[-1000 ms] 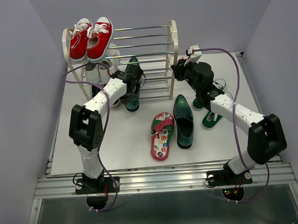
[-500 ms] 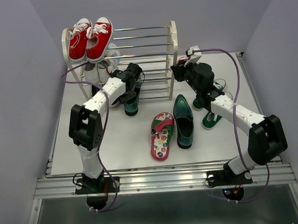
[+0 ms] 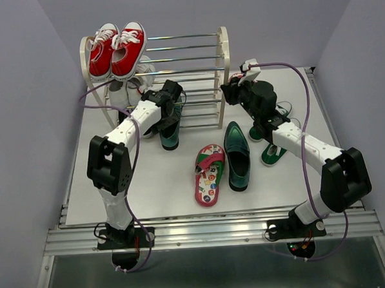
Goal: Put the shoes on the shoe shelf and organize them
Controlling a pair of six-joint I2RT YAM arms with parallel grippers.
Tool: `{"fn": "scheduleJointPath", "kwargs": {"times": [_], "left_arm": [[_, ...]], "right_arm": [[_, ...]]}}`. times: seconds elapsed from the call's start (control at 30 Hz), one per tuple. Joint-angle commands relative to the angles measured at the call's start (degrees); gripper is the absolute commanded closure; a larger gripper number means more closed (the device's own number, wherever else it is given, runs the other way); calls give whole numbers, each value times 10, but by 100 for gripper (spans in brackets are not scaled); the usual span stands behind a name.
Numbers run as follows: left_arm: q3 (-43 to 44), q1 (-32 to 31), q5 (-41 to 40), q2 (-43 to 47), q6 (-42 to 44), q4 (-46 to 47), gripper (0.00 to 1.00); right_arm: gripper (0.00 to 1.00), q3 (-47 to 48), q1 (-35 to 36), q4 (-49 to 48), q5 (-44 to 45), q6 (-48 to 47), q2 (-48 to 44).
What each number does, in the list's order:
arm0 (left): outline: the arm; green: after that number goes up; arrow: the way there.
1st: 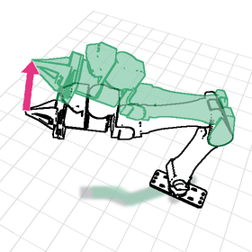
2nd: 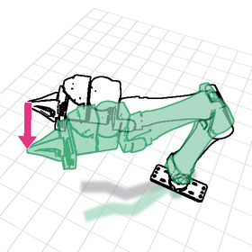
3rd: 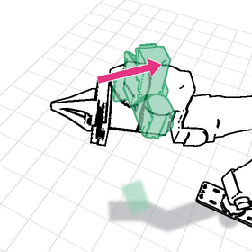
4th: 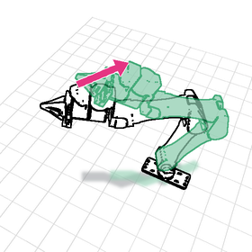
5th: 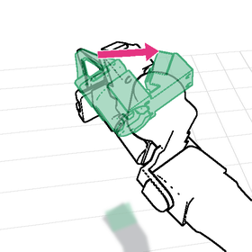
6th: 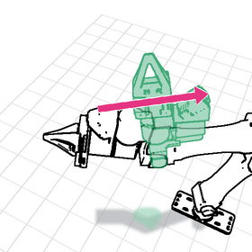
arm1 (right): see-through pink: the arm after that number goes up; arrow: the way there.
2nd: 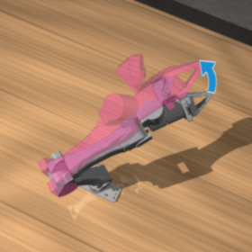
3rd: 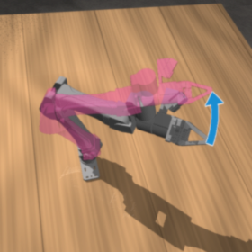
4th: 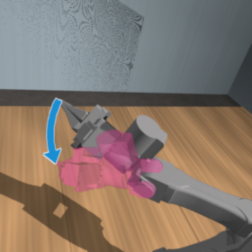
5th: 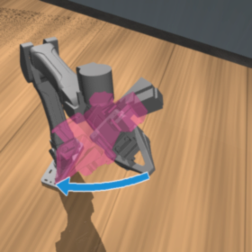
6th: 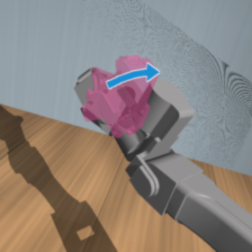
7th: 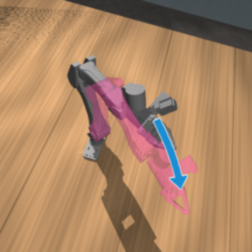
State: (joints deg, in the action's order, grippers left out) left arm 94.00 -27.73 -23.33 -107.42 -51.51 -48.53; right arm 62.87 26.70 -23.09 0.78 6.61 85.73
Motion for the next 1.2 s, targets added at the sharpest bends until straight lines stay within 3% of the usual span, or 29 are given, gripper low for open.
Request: {"fn": "scheduleJointPath", "kwargs": {"times": [0.0,0.5,0.73,0.77,0.9,0.97,1.13,1.17], "left_arm": [[-21,8,3,59,8,24,26],[-242,-6,84,208,5,142,23],[-231,-7,82,177,-1,157,25],[-229,-7,80,172,0,157,28],[-225,-7,74,151,-8,150,53],[-227,-7,72,145,-10,151,59],[-223,-7,61,140,-15,154,85],[-222,-7,61,138,-14,156,85]], "right_arm": [[87,-2,8,-12,-19,17,-28],[87,1,8,4,-13,14,-21],[87,3,8,9,-11,9,-22],[87,3,8,9,-10,7,-22],[86,4,8,12,-10,5,-23],[86,6,8,14,-10,4,-22],[86,6,8,16,-10,5,-22],[86,6,8,16,-10,5,-22]]}}
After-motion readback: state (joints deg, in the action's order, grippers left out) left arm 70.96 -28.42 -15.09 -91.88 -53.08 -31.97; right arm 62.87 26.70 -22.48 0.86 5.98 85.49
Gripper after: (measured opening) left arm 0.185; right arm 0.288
